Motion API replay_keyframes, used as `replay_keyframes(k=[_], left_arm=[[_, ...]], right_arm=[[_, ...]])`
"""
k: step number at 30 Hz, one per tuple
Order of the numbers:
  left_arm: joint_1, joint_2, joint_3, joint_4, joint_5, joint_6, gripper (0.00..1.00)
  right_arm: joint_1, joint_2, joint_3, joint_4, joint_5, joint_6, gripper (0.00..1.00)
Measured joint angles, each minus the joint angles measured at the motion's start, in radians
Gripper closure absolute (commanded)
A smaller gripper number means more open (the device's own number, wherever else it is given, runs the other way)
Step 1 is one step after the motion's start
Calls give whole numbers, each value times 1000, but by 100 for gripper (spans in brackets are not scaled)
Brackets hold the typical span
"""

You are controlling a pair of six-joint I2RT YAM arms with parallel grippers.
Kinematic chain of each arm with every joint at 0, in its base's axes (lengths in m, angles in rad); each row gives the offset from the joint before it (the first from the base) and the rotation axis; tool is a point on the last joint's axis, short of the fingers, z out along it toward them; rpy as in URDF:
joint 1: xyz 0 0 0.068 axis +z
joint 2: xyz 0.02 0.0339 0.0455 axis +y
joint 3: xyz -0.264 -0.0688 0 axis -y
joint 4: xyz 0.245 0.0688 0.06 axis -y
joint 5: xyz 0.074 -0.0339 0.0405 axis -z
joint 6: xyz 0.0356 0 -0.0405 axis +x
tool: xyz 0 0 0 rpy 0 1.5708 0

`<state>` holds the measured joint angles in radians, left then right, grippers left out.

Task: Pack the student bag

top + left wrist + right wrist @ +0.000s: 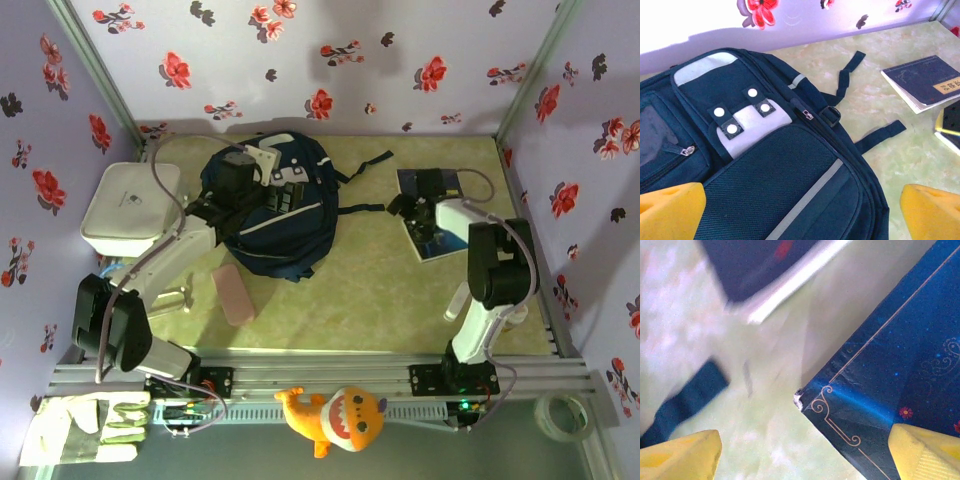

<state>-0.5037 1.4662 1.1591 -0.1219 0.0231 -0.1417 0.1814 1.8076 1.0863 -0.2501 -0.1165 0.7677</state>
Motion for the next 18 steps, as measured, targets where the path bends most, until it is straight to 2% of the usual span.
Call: replay_keyframes(k=[7, 10, 14, 18], left_arm=[[-3, 69, 31, 2, 58, -7, 0], [-11, 107, 66, -9, 76, -8, 0], [-33, 155, 107, -23, 107, -10, 0], [-87, 232, 187, -48, 127, -13, 0]], right_arm=[[278, -169, -203, 66, 2, 167, 13], [356, -220, -244, 50, 0, 225, 13], [367, -310, -261, -28, 43, 251, 12], [324, -441, -254, -102, 128, 230, 12]])
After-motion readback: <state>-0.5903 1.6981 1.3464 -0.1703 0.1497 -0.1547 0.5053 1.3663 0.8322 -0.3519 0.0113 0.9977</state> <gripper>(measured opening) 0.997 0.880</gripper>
